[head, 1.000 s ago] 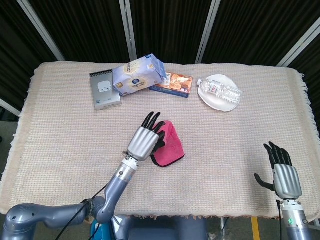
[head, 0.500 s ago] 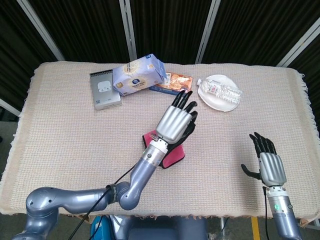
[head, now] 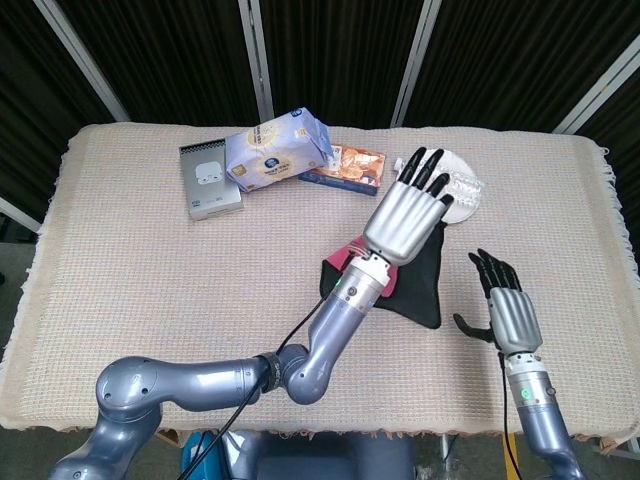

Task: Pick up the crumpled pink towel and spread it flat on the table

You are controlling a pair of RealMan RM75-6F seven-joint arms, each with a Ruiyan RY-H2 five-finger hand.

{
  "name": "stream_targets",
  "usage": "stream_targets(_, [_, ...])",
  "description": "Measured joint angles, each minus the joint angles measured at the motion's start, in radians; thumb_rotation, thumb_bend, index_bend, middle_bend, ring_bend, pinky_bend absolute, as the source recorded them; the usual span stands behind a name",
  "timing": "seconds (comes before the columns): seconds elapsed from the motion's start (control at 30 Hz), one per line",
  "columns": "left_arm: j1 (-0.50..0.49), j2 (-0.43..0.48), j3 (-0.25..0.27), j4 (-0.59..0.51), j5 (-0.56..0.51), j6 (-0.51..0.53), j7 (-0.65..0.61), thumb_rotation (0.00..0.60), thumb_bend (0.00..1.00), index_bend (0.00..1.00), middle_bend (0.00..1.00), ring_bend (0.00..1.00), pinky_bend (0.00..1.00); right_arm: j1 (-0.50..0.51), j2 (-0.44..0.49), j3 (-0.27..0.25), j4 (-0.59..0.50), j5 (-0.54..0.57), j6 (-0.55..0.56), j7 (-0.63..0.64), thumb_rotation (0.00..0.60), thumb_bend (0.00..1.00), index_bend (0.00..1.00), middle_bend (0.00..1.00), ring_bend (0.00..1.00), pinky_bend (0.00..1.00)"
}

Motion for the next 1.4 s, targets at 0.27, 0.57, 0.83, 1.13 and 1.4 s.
stream_targets(0.27, [-0.038, 0.032, 0.014, 0.062, -0.032, 0.020, -0.022, 0.600, 0.48, 0.56, 0.26, 0.03, 0.05, 0.024, -0.023, 0.016, -0.025, 0.051, -0.016, -0.009, 0.600, 0.27, 0.00, 0.00, 0.00, 0.00])
stream_targets(0.57, [-0.031, 0.051, 0.062, 0.062, -0.058, 0.034, -0.058, 0.600, 0.48, 0.56, 0.26, 0.03, 0.05, 0.052, -0.063, 0.046, -0.034, 0.158, -0.053, 0.015, 0.600, 0.27, 0.11, 0.00, 0.00, 0.00])
stream_targets(0.83, [-0.027, 0.079, 0.102, 0.039, -0.069, 0.049, -0.073, 0.600, 0.49, 0.56, 0.26, 0.03, 0.05, 0.085, -0.141, 0.070, 0.031, 0.254, -0.060, 0.006, 0.600, 0.27, 0.34, 0.00, 0.00, 0.00])
stream_targets(1.13, [-0.029, 0.109, 0.125, 0.003, -0.088, 0.068, -0.083, 0.600, 0.48, 0.56, 0.26, 0.03, 0.05, 0.104, -0.229, 0.077, 0.125, 0.301, -0.044, 0.007, 0.600, 0.27, 0.41, 0.02, 0.00, 0.00])
stream_targets(1.4, [-0.023, 0.134, 0.150, -0.018, -0.104, 0.083, -0.092, 0.600, 0.48, 0.56, 0.26, 0.03, 0.05, 0.120, -0.268, 0.096, 0.158, 0.310, -0.022, 0.007, 0.600, 0.28, 0.49, 0.06, 0.00, 0.00])
